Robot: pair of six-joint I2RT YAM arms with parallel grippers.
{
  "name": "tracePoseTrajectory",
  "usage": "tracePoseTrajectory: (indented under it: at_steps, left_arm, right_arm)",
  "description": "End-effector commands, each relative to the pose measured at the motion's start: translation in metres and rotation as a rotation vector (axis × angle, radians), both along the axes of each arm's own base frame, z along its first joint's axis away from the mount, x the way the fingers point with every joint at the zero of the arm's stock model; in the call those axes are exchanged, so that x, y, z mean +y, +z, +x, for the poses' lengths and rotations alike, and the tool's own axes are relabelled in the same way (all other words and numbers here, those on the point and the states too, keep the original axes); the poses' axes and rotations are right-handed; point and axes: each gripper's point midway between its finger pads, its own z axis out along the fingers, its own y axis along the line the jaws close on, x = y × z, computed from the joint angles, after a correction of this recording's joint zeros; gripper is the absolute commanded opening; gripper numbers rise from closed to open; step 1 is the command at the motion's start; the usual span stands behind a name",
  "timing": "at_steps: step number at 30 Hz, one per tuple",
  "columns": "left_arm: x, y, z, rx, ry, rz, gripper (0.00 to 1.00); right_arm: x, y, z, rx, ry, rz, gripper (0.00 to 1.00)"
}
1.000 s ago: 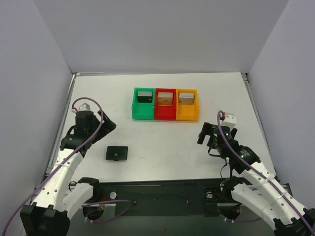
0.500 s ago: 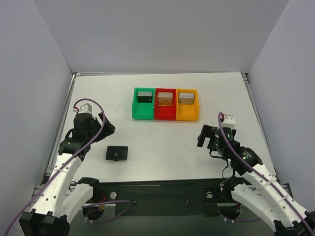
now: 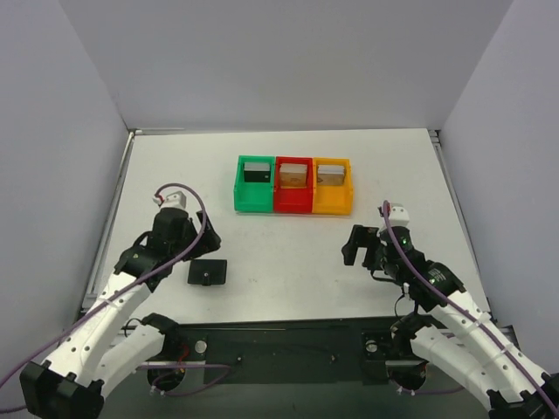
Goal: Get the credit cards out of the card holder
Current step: Open the card holder at the center of the board.
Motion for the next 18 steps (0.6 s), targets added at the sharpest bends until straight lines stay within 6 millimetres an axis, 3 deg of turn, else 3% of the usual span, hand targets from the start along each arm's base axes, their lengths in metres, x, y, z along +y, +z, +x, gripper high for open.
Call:
tracePoseTrajectory:
  at_steps: [1,6,9,13,18]
  left_arm:
    - [0.002,-0.025,-0.009,0.088,0.099,0.038,0.96]
    - [0.031,-0.06,-0.018,0.22,0.269,0.122,0.96]
    - [0.049,-0.077,-0.016,0.259,0.35,0.046,0.95]
    - [0.052,-0.078,-0.012,0.271,0.359,0.019,0.95]
    - [0.042,-0.095,-0.015,0.33,0.352,-0.031,0.95]
  right_arm:
    - [0.019,-0.006,-0.002,0.011,0.082,0.017,1.0]
    - [0.03,-0.012,-0.006,0.038,0.132,0.008,1.0]
    - [0.037,-0.013,-0.009,0.041,0.157,0.023,1.0]
    - [0.041,-0.015,-0.012,0.044,0.178,0.031,1.0]
    - [0.046,-0.017,-0.011,0.054,0.197,0.038,1.0]
